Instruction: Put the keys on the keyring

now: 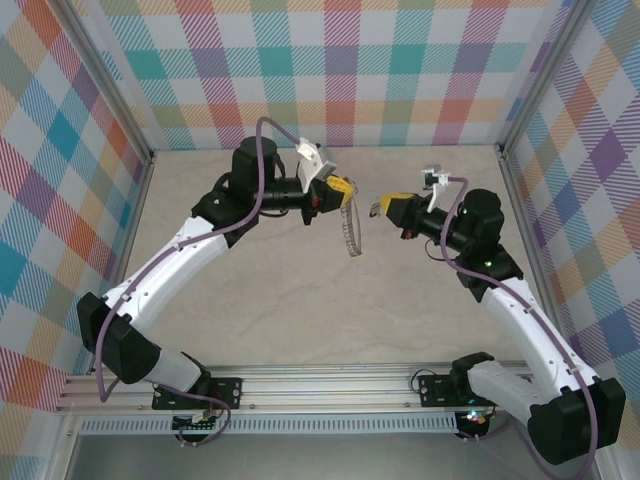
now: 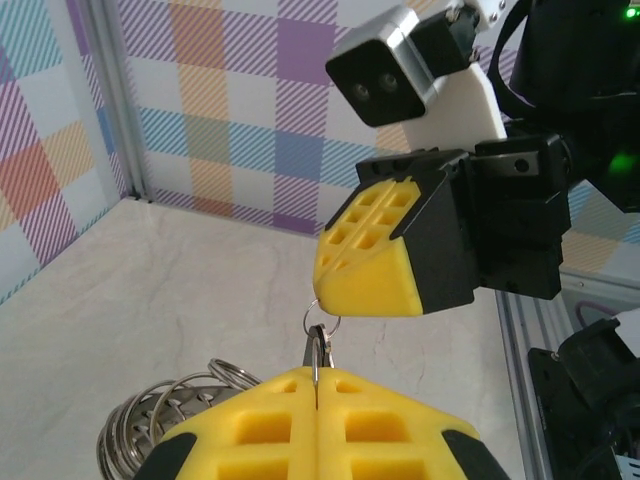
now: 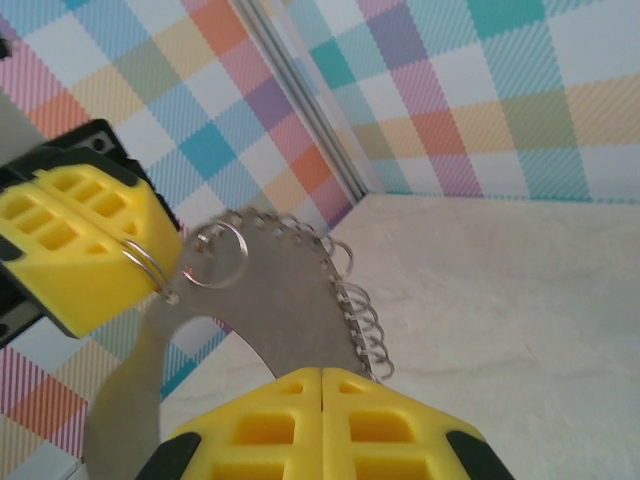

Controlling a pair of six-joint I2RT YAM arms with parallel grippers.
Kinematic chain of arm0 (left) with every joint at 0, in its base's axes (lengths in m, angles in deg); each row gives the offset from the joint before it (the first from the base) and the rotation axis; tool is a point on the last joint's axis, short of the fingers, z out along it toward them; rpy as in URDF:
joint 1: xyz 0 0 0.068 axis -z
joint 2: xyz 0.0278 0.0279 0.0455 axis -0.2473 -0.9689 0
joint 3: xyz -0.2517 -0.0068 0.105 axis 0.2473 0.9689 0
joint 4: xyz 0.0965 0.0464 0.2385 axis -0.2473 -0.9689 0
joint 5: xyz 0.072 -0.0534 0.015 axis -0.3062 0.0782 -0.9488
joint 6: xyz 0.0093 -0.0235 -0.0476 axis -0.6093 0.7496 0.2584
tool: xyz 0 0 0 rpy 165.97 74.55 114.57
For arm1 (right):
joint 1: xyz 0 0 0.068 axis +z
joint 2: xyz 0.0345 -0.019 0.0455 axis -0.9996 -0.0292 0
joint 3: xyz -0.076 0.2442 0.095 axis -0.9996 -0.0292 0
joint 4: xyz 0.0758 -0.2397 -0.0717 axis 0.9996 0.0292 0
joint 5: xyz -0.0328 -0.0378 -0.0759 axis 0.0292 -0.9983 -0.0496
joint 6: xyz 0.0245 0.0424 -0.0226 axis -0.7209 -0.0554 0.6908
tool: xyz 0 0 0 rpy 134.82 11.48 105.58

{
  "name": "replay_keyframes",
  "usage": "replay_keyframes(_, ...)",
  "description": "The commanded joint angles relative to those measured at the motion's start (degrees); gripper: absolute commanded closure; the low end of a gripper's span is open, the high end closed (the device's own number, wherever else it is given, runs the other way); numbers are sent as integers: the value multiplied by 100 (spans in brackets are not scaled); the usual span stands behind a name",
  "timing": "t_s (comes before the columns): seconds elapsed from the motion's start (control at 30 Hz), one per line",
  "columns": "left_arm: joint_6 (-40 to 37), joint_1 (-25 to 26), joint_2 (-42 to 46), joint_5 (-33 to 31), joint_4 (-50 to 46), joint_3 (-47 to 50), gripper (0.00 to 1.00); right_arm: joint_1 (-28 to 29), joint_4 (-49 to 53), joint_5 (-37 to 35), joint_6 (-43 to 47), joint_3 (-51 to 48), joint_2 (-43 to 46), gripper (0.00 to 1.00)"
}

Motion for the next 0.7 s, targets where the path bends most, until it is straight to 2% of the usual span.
replay_keyframes(0.0,-305,95,-80,253,-165,-257,100,-52,-685,390,156,84,4,100)
replay_keyframes(0.43,-366,90,-188,251,-176,-364,100,-65,-930,1219,55,315,-114,100)
replay_keyframes(0.67,-328,96,-197,325,-163,-392,100,-65,-1093,1326,-113,374,-233,100)
